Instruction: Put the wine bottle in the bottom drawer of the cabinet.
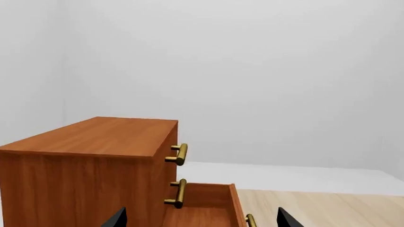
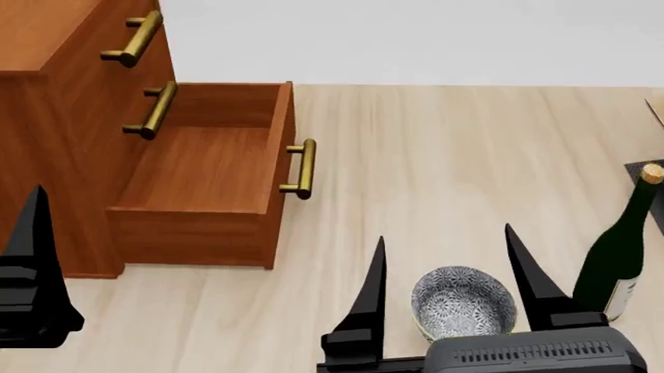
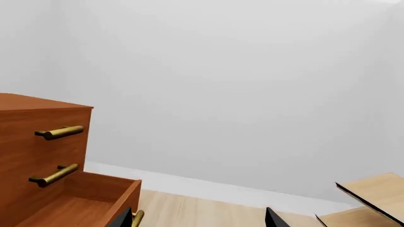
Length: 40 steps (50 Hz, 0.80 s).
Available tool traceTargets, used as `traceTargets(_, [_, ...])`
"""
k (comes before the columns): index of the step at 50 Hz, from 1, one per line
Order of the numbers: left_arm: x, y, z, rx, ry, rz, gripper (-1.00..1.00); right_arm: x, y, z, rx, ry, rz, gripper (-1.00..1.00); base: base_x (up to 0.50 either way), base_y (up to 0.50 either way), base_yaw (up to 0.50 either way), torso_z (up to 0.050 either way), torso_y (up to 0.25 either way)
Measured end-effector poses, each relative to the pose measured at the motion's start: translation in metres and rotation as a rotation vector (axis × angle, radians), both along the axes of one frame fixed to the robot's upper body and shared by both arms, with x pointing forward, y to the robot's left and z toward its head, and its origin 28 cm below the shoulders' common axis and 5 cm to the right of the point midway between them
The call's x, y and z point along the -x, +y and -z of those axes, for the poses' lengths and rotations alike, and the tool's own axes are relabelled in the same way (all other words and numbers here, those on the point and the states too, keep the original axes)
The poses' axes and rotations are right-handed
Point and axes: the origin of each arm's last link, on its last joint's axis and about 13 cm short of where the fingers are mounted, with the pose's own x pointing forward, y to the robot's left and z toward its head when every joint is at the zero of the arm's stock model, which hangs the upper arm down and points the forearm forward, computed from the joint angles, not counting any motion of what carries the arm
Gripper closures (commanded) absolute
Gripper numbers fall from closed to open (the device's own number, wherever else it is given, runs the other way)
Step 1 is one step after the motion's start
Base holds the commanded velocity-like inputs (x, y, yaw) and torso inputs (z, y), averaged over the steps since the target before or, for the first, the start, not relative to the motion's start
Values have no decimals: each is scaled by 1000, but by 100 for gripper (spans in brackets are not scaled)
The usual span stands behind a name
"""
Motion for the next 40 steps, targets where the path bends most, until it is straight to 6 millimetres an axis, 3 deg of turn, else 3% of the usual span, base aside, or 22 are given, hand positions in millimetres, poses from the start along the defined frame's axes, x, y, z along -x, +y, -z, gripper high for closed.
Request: traceTargets(40, [-1,2,-1,0,-1,-3,-100,0,-1,1,-16,11,-8,-100,340,71,0,0,0])
